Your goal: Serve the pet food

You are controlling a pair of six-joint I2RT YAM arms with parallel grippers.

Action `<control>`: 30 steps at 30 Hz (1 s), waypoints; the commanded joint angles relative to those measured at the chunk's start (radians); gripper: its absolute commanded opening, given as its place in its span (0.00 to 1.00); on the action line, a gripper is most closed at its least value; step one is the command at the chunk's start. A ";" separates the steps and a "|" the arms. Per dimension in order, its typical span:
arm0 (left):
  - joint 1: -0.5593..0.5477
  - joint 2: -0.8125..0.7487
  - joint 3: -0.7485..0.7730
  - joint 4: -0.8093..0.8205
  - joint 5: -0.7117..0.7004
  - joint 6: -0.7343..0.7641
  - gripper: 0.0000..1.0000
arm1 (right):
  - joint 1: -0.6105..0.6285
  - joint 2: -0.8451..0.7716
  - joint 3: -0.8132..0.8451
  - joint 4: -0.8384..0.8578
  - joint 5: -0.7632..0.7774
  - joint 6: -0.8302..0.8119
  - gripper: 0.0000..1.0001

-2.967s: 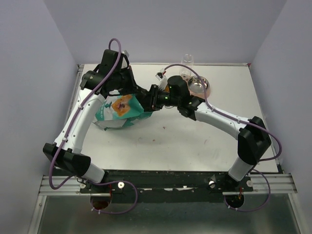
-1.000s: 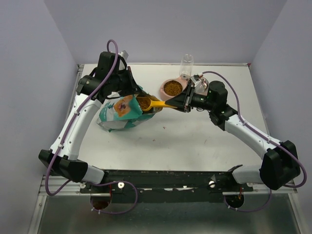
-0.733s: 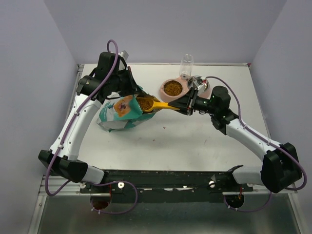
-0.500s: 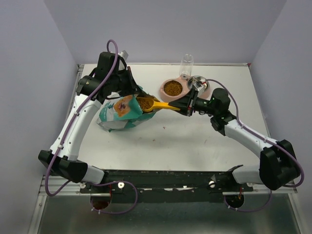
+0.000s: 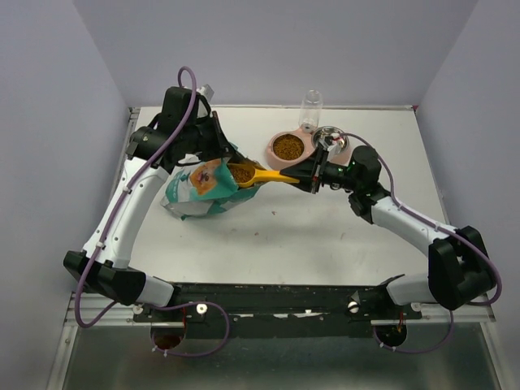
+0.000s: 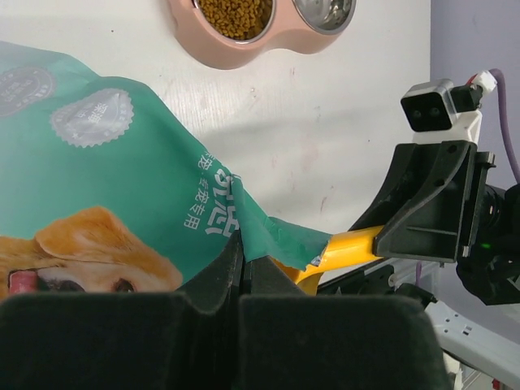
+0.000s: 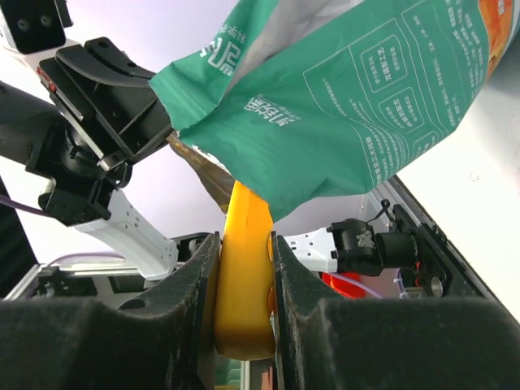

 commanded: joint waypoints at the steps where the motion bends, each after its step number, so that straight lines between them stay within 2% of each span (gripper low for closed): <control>1: -0.012 -0.068 0.032 0.121 0.094 -0.031 0.00 | 0.005 -0.011 0.027 -0.063 0.028 -0.038 0.01; 3: -0.013 -0.062 0.044 0.110 0.092 -0.028 0.00 | 0.019 0.013 0.053 -0.036 -0.003 -0.042 0.01; 6: -0.013 -0.062 0.044 0.108 0.091 -0.027 0.00 | -0.019 -0.017 0.026 -0.055 0.037 -0.034 0.01; 9: -0.012 -0.057 0.045 0.105 0.091 -0.025 0.00 | 0.042 0.042 0.015 0.073 -0.006 0.038 0.01; 12: -0.012 -0.065 0.041 0.113 0.088 -0.028 0.00 | -0.021 -0.017 -0.005 -0.009 0.049 -0.003 0.01; 16: -0.012 -0.059 0.030 0.107 0.092 -0.030 0.00 | 0.068 0.047 0.078 -0.034 0.003 -0.035 0.01; 18: -0.012 -0.059 0.036 0.107 0.089 -0.030 0.00 | -0.016 -0.014 0.052 -0.116 0.021 -0.068 0.01; 20: -0.013 -0.066 0.027 0.117 0.091 -0.033 0.00 | -0.042 -0.019 0.015 -0.073 0.019 -0.037 0.01; 22: -0.012 -0.060 0.027 0.110 0.088 -0.027 0.00 | 0.038 0.041 0.027 0.041 0.017 0.021 0.01; 23: -0.013 -0.057 0.027 0.107 0.088 -0.027 0.00 | 0.065 0.061 0.052 0.037 0.006 0.012 0.01; 27: -0.013 -0.060 0.028 0.119 0.089 -0.033 0.00 | -0.038 -0.043 0.031 -0.109 0.032 -0.049 0.01; 30: -0.013 -0.057 0.022 0.116 0.092 -0.030 0.00 | 0.078 0.063 0.102 -0.043 0.000 -0.028 0.01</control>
